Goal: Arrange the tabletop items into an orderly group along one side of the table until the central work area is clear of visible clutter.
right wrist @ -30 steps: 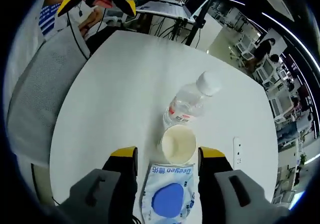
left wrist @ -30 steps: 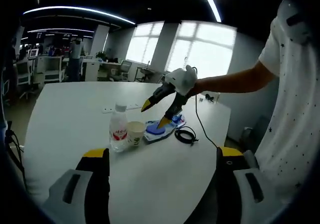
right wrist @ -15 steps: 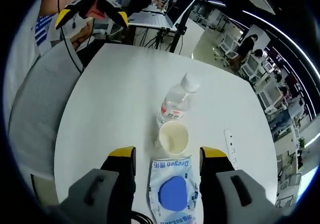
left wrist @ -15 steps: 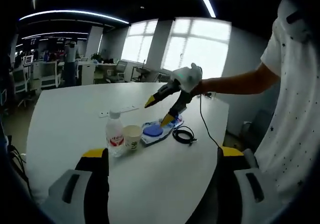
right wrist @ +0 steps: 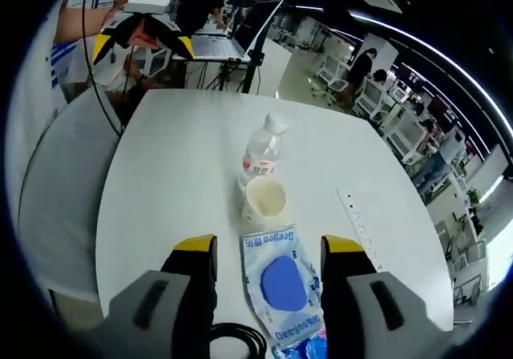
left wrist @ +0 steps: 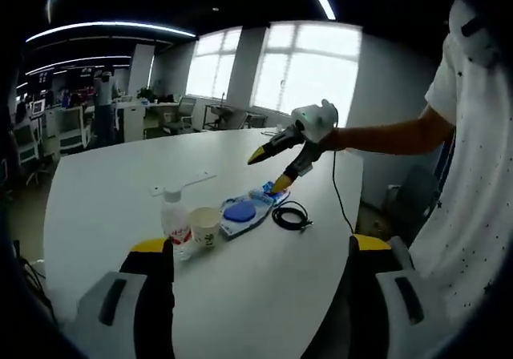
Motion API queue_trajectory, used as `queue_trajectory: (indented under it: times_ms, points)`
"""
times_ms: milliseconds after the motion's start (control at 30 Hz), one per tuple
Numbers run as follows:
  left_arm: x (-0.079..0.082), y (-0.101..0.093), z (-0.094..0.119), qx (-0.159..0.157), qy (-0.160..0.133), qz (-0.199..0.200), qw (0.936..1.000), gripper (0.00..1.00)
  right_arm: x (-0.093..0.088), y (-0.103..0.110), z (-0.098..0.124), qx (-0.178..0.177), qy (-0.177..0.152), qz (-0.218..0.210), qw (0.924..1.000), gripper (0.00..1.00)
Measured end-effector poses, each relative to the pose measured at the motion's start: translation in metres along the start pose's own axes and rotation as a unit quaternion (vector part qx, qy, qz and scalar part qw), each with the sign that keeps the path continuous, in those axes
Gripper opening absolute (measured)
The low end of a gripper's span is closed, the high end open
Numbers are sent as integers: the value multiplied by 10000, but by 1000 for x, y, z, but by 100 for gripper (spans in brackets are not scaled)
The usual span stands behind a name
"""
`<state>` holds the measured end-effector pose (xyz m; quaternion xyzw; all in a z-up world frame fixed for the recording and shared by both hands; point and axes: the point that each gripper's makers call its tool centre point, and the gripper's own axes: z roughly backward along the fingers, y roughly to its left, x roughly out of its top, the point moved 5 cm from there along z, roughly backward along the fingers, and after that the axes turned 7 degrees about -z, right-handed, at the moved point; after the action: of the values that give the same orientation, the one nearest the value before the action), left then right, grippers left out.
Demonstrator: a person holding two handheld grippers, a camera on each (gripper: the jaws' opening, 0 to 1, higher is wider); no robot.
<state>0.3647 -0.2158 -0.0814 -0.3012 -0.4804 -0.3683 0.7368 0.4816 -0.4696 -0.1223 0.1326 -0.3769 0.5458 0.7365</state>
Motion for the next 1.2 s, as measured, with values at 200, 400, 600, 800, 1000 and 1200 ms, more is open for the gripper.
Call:
queue_trajectory:
  times_ms: [200, 400, 600, 800, 1000, 1200]
  points:
    - [8, -6, -7, -44, 43, -112, 9999, 94, -16, -1, 26, -270, -106, -259, 9992, 51]
    - [13, -7, -11, -54, 95, -218, 9997, 94, -34, 1, 55, -554, -224, -637, 9962, 51]
    - [18, -13, -15, -61, 147, -297, 9994, 94, -55, 6, 82, -766, -263, -874, 9929, 52]
    - [20, -26, -23, -43, 167, -348, 9992, 95, -70, 13, 108, -954, -412, -1194, 9874, 52]
    - [18, -31, -32, 49, 190, -377, 9991, 95, -89, 21, 133, -1149, -573, -1548, 9796, 54]
    - [13, -36, -43, 146, 165, -285, 9994, 96, -118, 30, 156, -1281, -670, -2003, 9690, 55]
